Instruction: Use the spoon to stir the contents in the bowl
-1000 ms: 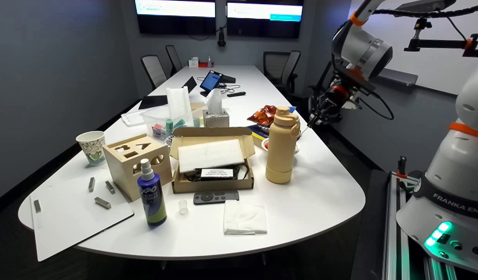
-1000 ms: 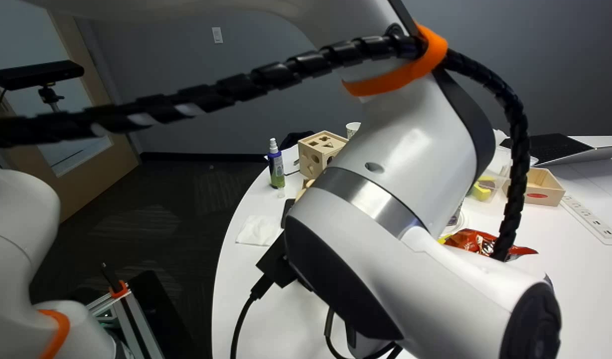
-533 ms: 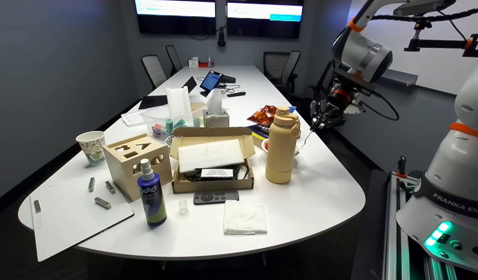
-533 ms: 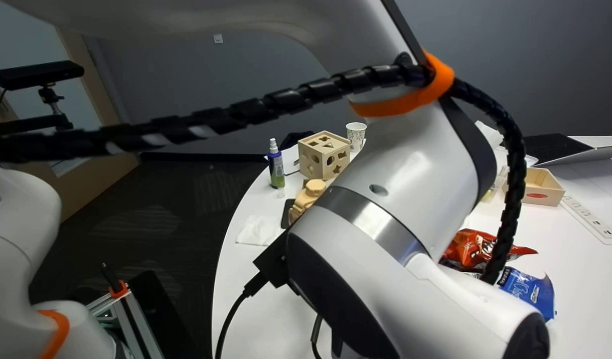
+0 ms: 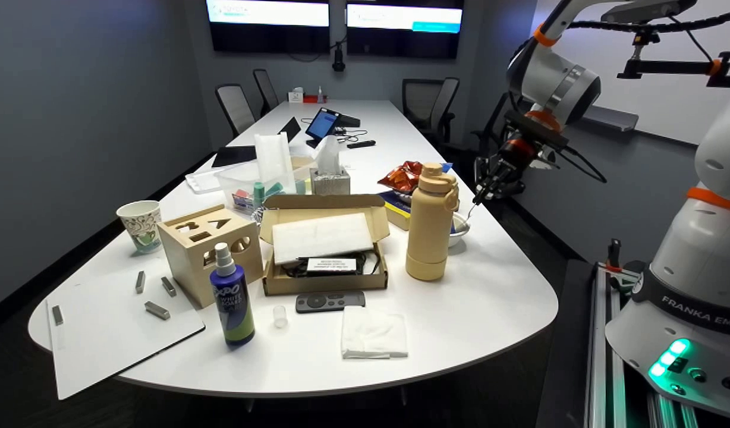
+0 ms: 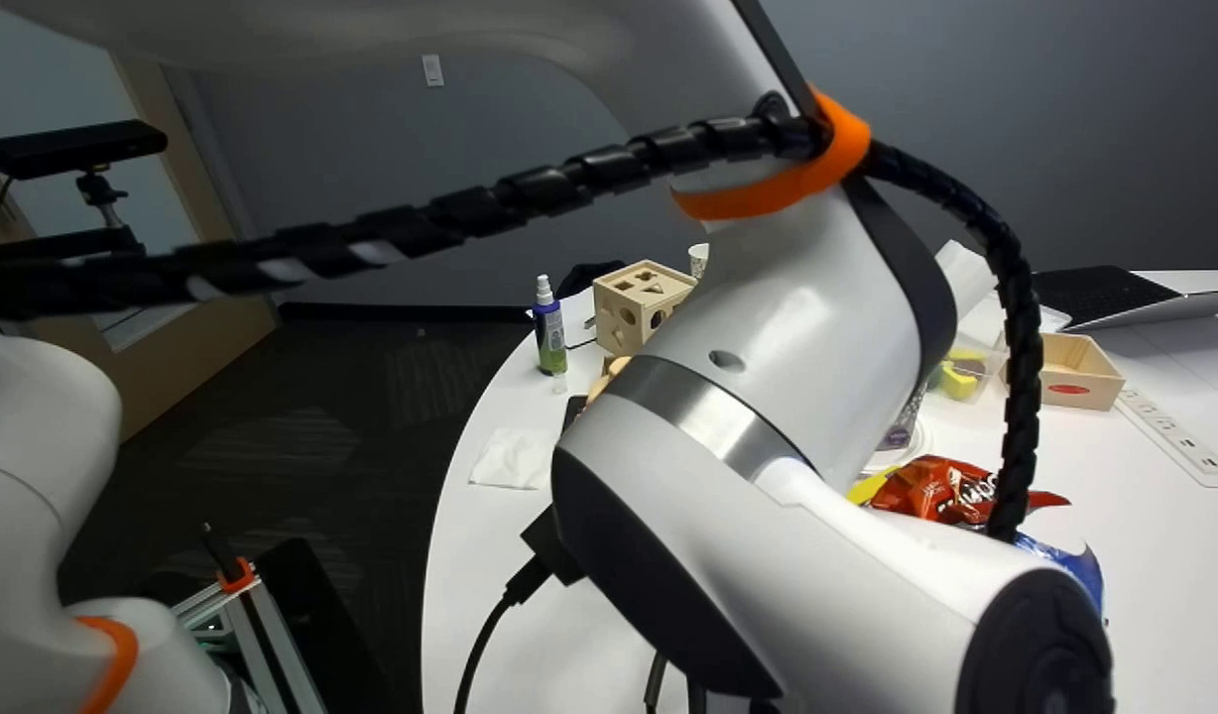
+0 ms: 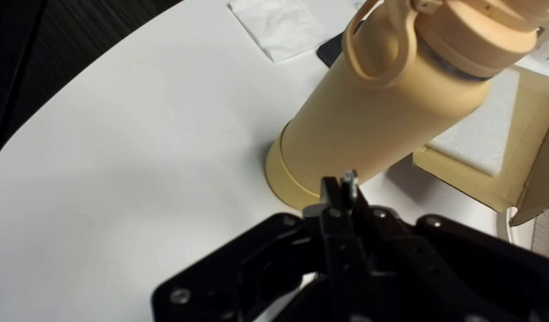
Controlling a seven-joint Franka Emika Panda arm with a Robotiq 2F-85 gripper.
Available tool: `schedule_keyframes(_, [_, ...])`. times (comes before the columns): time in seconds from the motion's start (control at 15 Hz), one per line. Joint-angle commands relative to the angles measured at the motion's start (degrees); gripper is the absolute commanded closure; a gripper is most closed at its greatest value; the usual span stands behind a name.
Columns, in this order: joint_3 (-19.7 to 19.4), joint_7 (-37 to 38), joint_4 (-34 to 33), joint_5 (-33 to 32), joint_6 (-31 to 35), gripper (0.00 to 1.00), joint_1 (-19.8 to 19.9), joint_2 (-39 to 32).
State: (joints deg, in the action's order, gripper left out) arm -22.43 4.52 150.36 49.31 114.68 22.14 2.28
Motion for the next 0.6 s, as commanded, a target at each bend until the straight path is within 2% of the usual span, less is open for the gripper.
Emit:
schedule_keyframes(0.0, [0.15, -1.95, 2.17, 1.39, 0.51, 0.99, 0.11, 2.83])
schedule_keyframes(0.53, [-1.37, -3.71, 0.84, 2.27, -11.78, 0.99, 1.12, 1.62])
